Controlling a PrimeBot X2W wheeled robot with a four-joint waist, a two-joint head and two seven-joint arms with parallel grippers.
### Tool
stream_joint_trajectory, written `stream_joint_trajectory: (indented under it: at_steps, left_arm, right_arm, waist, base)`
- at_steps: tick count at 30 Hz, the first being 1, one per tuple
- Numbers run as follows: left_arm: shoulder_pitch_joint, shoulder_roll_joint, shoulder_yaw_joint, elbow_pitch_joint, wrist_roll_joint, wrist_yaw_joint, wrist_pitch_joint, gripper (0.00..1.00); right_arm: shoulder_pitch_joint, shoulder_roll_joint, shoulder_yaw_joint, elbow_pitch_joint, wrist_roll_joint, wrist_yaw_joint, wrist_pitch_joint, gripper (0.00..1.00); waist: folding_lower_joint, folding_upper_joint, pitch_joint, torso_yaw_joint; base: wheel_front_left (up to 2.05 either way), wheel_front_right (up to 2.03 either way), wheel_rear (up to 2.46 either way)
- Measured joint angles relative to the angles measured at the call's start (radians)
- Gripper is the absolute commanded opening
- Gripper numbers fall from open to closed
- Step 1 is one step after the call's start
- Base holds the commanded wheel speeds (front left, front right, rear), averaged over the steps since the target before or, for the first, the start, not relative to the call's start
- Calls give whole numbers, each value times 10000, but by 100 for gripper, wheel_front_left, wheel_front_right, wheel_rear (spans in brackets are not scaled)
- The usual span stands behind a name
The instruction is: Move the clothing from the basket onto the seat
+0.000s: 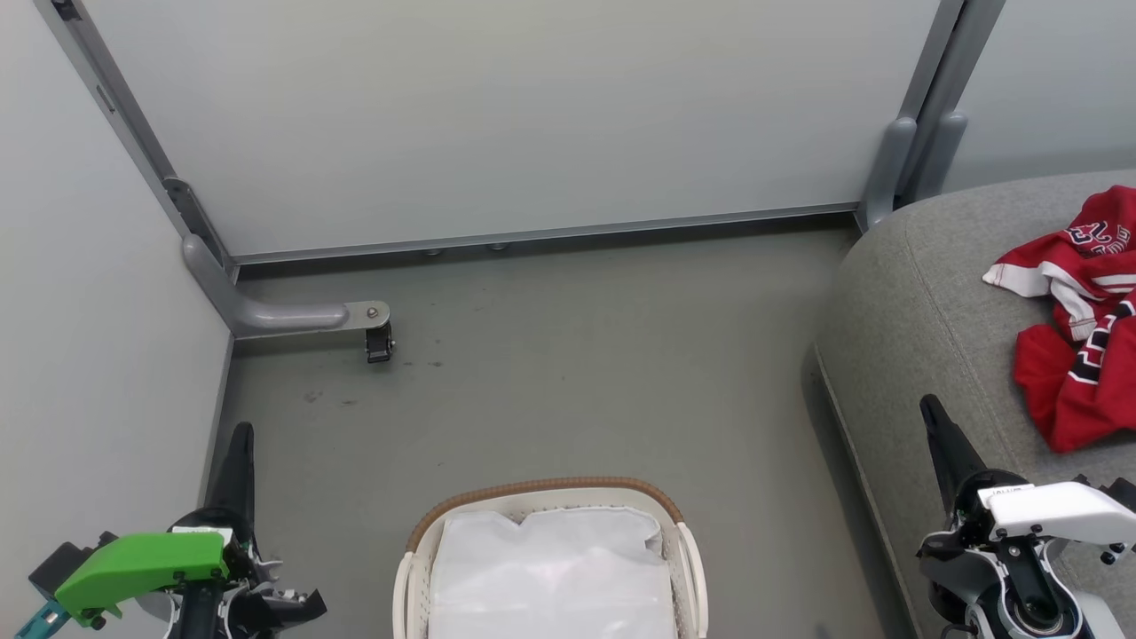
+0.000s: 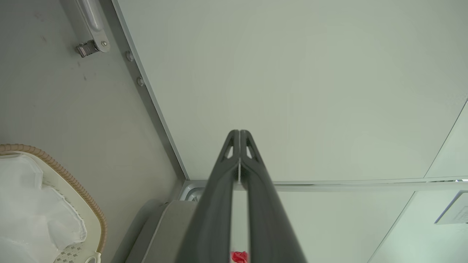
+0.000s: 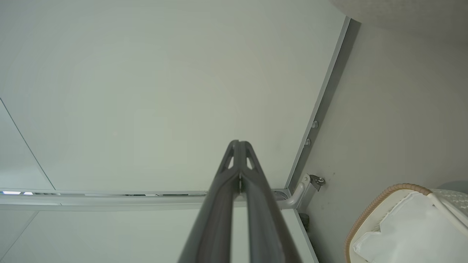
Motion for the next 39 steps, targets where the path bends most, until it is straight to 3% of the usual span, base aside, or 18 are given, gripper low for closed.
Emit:
stream_joint_trajectory:
  at_steps: [11, 39]
  left_arm:
    - [-75, 2, 67, -105, -729, -8, 180, 0]
    - [-92, 2, 69, -119, -734, -10, 186, 0]
  right_arm:
    - [20, -6, -50, -111, 736, -2, 188, 0]
    - [24, -6, -54, -117, 744, -2, 188, 0]
  waist:
    - [0, 0, -33, 3]
    - [0, 0, -33, 2]
  base:
    - [0, 0, 0]
    - [0, 0, 0]
